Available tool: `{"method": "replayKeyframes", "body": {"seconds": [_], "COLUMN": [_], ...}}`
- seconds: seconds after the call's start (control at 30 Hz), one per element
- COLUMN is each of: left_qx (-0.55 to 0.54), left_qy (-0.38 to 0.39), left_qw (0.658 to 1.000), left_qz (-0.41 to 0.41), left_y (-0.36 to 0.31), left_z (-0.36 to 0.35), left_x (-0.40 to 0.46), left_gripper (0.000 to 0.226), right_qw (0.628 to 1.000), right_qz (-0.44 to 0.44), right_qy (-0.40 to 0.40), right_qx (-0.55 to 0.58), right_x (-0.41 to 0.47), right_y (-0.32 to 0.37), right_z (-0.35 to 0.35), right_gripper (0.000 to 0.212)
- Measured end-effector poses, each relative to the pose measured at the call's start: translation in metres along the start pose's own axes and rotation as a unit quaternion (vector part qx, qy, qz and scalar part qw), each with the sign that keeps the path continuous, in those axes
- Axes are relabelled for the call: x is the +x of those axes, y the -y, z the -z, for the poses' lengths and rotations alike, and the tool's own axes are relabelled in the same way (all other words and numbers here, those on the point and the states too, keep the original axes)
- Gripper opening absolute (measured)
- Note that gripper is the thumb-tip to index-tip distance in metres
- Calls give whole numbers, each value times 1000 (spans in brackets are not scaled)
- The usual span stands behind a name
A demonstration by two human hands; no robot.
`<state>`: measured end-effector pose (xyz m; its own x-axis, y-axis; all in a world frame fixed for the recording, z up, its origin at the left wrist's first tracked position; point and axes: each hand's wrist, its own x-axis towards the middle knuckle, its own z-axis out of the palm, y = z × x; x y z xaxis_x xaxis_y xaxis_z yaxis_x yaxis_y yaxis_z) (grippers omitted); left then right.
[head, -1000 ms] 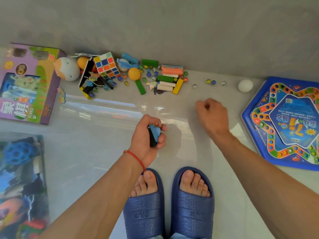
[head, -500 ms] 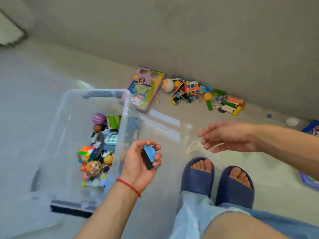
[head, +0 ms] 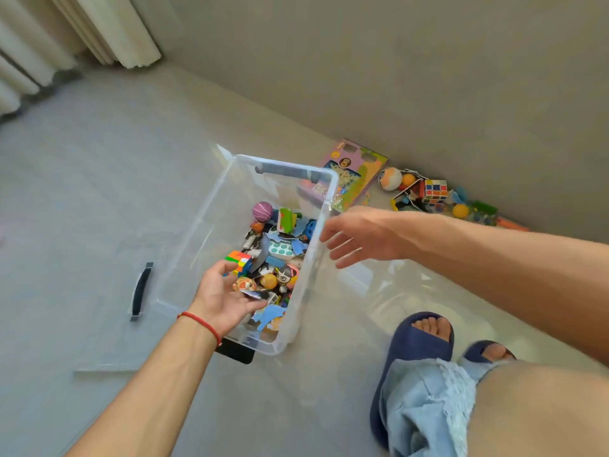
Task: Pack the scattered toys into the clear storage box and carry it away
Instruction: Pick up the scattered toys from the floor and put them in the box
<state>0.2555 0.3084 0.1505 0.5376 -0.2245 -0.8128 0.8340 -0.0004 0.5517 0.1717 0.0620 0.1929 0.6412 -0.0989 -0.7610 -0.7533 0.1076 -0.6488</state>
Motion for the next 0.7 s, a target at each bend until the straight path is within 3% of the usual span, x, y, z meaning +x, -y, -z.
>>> {"method": "replayKeyframes", "body": {"seconds": [0.07,0.2,0.27,0.37,0.4,0.5,0.6,0.7], "left_qx": [84,219,309,435,443,438,475,515], "left_qy": [-27,-49,-43,-35,-21,68,160,216], "left_qw": [996,956,913,819,808,821,811,791], "left_qz": [-29,-190,-264,-372,-387,-360,-303,-252], "left_y": [5,30,50,79,90,132,184,231], "left_z": [-22,-87,-126,-185,-207,-270,-327,-371], "left_x": [-3,-6,-8,-8,-8,11,35,66], "left_gripper": [38,24,26,29,30,29,26,24], "right_qw": [998,980,963,924,911,886,870,834], "right_qz": [3,-31,-56,-89,-106,-156,-201,-193], "right_qy": [-54,-191,-263,-371,-398,-436,-447,-505], "right_qx": [-31,-49,-29,-4,5,6,-55,-112], "right_x": [-14,-49,-67,-88,-92,-91,-73,-39], "right_y": [-20,-85,-135,-221,-248,-319,-363,-394], "right_z": [48,160,216,283,299,329,339,347], "right_gripper": [33,25,25,20,17,15,17,23]}}
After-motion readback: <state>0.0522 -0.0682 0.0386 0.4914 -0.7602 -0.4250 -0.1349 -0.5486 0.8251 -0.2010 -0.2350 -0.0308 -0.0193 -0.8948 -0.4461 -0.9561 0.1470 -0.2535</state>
